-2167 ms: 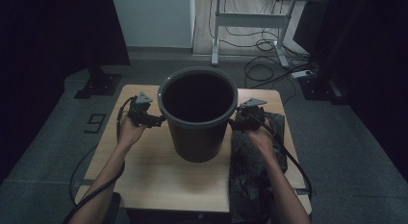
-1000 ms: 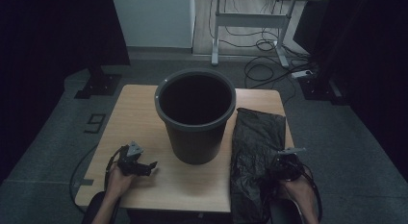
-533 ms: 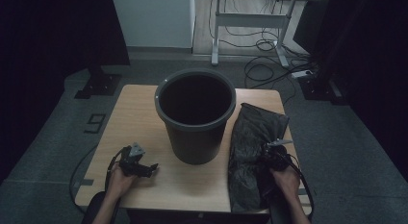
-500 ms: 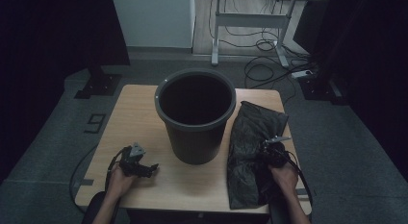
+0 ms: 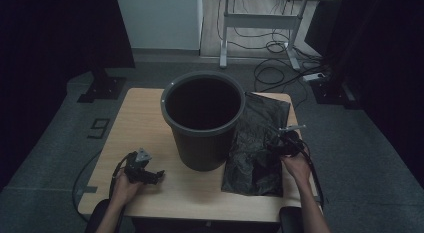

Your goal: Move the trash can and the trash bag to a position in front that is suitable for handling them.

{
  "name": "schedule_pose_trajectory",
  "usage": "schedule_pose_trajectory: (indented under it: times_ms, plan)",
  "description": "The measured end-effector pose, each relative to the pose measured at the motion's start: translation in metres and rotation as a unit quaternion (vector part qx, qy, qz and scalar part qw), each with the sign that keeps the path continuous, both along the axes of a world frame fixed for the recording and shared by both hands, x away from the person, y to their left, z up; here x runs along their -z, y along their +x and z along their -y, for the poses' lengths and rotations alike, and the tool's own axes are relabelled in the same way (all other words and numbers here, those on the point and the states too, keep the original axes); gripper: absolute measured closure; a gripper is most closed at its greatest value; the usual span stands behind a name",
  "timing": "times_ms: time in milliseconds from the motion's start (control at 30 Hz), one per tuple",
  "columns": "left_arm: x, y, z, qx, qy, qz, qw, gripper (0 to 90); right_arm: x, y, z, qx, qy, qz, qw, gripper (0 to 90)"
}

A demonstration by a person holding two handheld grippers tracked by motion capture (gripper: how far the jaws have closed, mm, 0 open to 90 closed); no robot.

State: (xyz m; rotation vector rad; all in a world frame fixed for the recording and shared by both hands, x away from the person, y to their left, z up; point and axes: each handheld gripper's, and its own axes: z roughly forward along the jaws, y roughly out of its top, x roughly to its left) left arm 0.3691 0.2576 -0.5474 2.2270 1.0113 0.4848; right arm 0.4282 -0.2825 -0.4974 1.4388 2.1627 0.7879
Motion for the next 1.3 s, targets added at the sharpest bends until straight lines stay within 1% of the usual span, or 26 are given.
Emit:
schedule_pose_trajectory:
  times_ms: [67,100,133,167,200,300,333,367,400,433,467,533,633,667,700,733,800,867,933,1000,1033,1067,1133,1167,1233,1300]
  plan:
    - [0.000,0.000,0.000,0.001,0.002,0.000,1.0000,0.0,-0.001,-0.004,0.004,0.001,0.002,-0.002,1.0000,31.3]
    - [0.000,0.000,0.000,0.001,0.001,-0.001,1.0000,0.0,-0.001,-0.016,0.011,0.002,0.016,-0.012,0.9998,33.9]
    - [0.000,0.000,0.000,0.000,-0.001,0.000,1.0000,0.0,0.002,-0.021,0.011,-0.006,0.019,-0.017,0.9997,40.6]
    - [0.000,0.000,0.000,0.000,-0.001,0.000,1.0000,0.0,0.002,-0.021,0.011,-0.006,0.019,-0.017,0.9997,40.6]
    - [0.000,0.000,0.000,-0.001,0.000,0.000,1.0000,0.0,0.009,-0.031,0.010,-0.023,0.018,-0.038,0.9989,49.5]
    - [0.000,0.000,0.000,-0.001,-0.001,-0.002,1.0000,0.0,0.022,-0.041,0.006,-0.033,0.004,-0.049,0.9983,60.0]
    - [0.000,0.000,0.000,-0.001,-0.002,-0.003,1.0000,0.0,0.027,-0.045,0.005,-0.034,-0.001,-0.053,0.9980,67.6]
    - [0.000,0.000,0.000,-0.001,-0.002,-0.003,1.0000,0.0,0.027,-0.045,0.005,-0.034,-0.001,-0.053,0.9980,67.6]
    - [0.000,0.001,-0.001,-0.001,-0.002,-0.003,1.0000,0.0,0.033,-0.052,0.004,-0.036,-0.006,-0.052,0.9980,79.6]
    - [0.000,0.001,-0.001,-0.002,-0.002,-0.004,1.0000,0.0,0.033,-0.052,0.004,-0.036,-0.006,-0.052,0.9980,79.6]
    - [0.000,0.001,-0.001,-0.004,-0.003,-0.006,1.0000,0.0,0.033,-0.062,0.003,-0.034,-0.004,-0.053,0.9980,83.8]
    - [0.000,0.001,-0.001,-0.005,-0.004,-0.008,0.9999,0.0,0.033,-0.075,0.001,-0.035,-0.012,-0.052,0.9980,84.2]
    - [0.000,0.001,-0.001,-0.007,-0.006,-0.010,0.9999,0.0,0.033,-0.088,-0.003,-0.044,-0.004,-0.057,0.9974,82.5]
    - [0.000,0.002,-0.001,-0.007,-0.006,-0.012,0.9999,0.0,0.032,-0.104,-0.012,-0.074,0.007,-0.070,0.9948,73.6]
    - [0.000,0.002,-0.001,-0.007,-0.006,-0.012,0.9999,0.0,0.032,-0.104,-0.012,-0.074,0.007,-0.070,0.9948,73.6]
    - [0.000,0.002,-0.002,-0.008,-0.008,-0.014,0.9998,0.0,0.027,-0.109,-0.014,-0.073,0.005,-0.062,0.9954,59.1]
    - [0.000,0.003,-0.002,-0.008,-0.009,-0.017,0.9998,0.0,0.017,-0.099,-0.007,-0.049,0.012,-0.041,0.9979,50.2]
    - [0.000,0.003,-0.002,-0.008,-0.011,-0.018,0.9997,0.0,0.012,-0.080,0.003,-0.015,0.011,-0.022,0.9996,47.9]
    - [0.000,0.003,-0.002,-0.008,-0.011,-0.020,0.9997,0.0,0.013,-0.056,0.009,0.008,0.006,-0.018,0.9998,46.4]
    - [0.000,0.003,-0.002,-0.008,-0.012,-0.020,0.9997,0.0,0.015,-0.048,0.011,0.012,0.008,-0.022,0.9996,46.7]
    - [0.000,0.003,-0.002,-0.008,-0.012,-0.020,0.9997,0.0,0.020,-0.036,0.012,0.015,0.015,-0.029,0.9994,49.4]
    - [0.000,0.003,-0.002,-0.008,-0.012,-0.021,0.9997,0.0,0.028,-0.025,0.014,0.020,0.011,-0.043,0.9988,64.9]
    - [0.001,0.003,-0.002,-0.009,-0.013,-0.022,0.9996,0.0,0.035,-0.025,0.014,0.017,0.008,-0.048,0.9987,75.2]
    - [0.001,0.003,-0.002,-0.009,-0.013,-0.022,0.9996,0.0,0.036,-0.029,0.016,0.017,0.019,-0.043,0.9987,77.7]
    - [0.001,0.004,-0.002,-0.011,-0.015,-0.025,0.9995,0.0,0.037,-0.043,0.017,0.016,0.023,-0.042,0.9987,81.3]
    - [0.001,0.004,-0.002,-0.014,-0.017,-0.029,0.9993,0.0,0.037,-0.067,0.016,0.010,0.026,-0.041,0.9988,81.9]
